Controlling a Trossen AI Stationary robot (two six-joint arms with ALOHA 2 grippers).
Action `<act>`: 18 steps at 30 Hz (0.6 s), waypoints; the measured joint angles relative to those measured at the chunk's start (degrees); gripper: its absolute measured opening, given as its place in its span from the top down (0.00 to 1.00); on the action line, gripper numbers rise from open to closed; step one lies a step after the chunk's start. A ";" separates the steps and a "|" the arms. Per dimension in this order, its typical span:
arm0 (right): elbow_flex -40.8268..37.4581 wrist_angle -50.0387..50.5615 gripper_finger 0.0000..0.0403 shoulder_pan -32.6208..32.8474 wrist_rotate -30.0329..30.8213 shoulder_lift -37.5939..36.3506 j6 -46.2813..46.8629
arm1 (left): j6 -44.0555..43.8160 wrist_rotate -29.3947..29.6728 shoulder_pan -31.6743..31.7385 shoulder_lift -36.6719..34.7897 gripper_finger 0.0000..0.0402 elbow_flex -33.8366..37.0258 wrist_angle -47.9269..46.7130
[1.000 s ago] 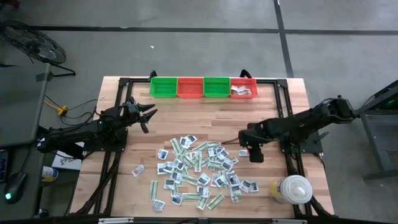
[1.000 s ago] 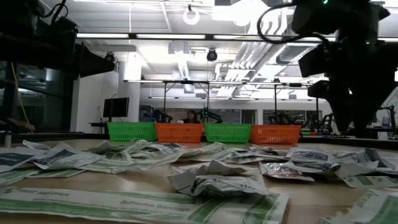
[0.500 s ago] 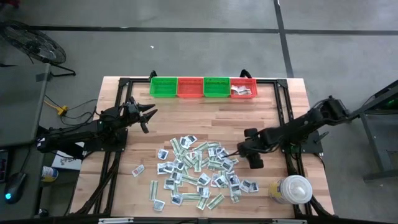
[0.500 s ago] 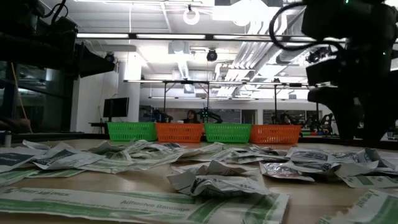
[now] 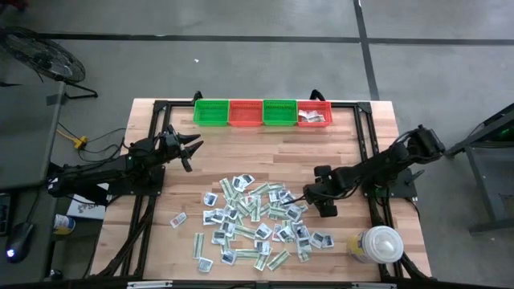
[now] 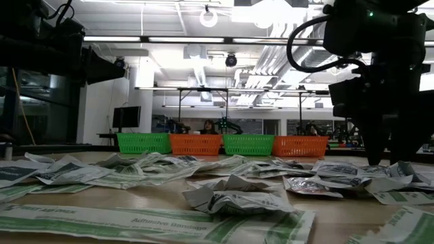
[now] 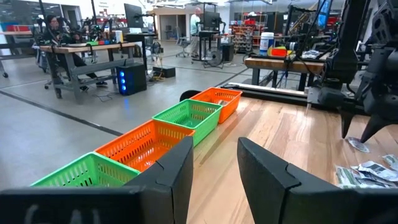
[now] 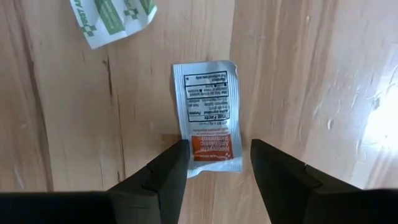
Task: Pick & Place First Aid Supplies
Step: Put the orange ointment pack in the right green bin
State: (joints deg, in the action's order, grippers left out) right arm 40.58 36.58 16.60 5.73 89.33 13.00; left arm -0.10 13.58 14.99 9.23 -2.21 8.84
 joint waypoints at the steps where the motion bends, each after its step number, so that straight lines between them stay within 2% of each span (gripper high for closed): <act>1: -0.02 -0.09 0.58 -0.02 -0.12 0.06 0.02 | 0.00 0.00 0.00 0.00 0.70 0.01 0.00; 10: -1.74 -3.17 0.70 -1.42 -4.17 -0.07 1.03 | 0.00 -0.01 -0.01 0.00 0.70 0.00 -0.01; 18: -2.24 -4.03 0.83 -1.66 -3.73 -1.19 3.84 | 0.00 0.00 0.01 -0.01 0.70 0.00 0.00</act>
State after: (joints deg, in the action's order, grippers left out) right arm 38.34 32.55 14.94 2.00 88.14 16.84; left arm -0.10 13.58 15.00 9.22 -2.21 8.84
